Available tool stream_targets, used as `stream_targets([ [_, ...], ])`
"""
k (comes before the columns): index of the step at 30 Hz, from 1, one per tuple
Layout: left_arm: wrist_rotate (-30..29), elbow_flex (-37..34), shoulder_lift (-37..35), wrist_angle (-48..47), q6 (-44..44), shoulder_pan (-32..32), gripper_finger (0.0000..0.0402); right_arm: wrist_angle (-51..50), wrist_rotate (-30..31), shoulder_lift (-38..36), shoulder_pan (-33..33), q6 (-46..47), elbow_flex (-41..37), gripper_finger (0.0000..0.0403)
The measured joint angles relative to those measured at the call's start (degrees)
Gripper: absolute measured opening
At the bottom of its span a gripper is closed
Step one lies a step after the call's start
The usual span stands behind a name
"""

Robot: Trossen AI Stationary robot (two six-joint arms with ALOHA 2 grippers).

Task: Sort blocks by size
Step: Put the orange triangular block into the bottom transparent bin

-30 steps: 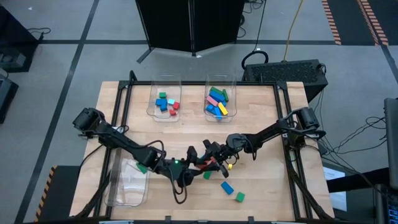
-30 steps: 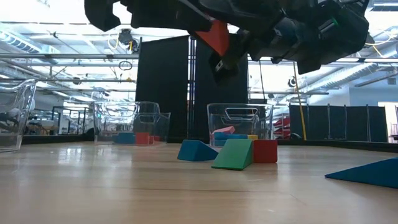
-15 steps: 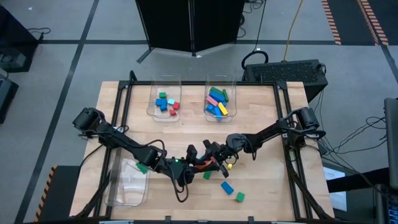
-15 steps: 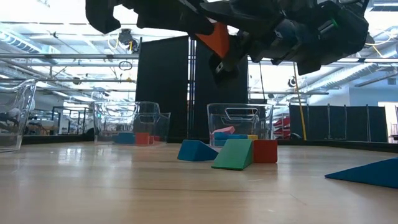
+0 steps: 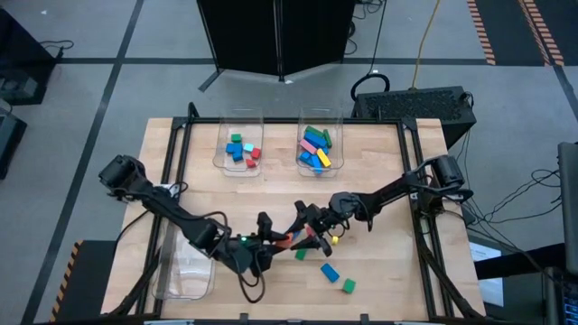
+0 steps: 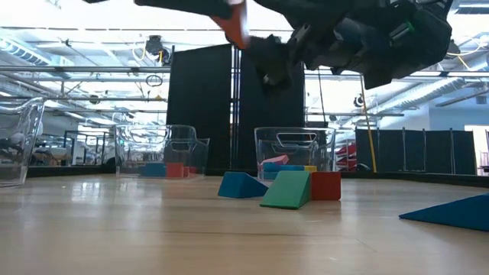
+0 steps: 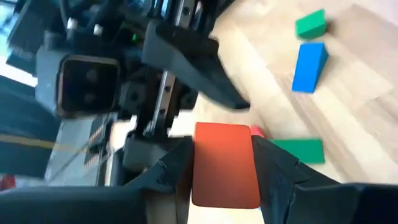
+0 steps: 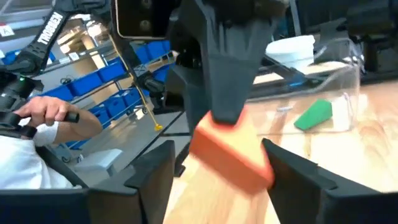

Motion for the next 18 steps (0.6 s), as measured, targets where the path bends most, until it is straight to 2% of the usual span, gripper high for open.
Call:
stream_targets([
  [7, -2.4, 0.0, -5.8, -13.9, -15.2, -1.8, 0.0127, -8.0, 1.9, 0.0, -0.3, -0.6, 0.0, 0.0224],
  [12, -2.2, 0.0, -10.4, -26.7, -35.0, -3.5, 0.0126, -18.7, 7.1, 0.0, -0.4, -2.3, 0.0, 0.0217],
  [18, 5.8, 0.0, -14.9, -39.6, -58.7, -6.5, 0.0126, -25.8, 7.9, 0.0, 0.8, -0.6, 0.0, 0.0217],
])
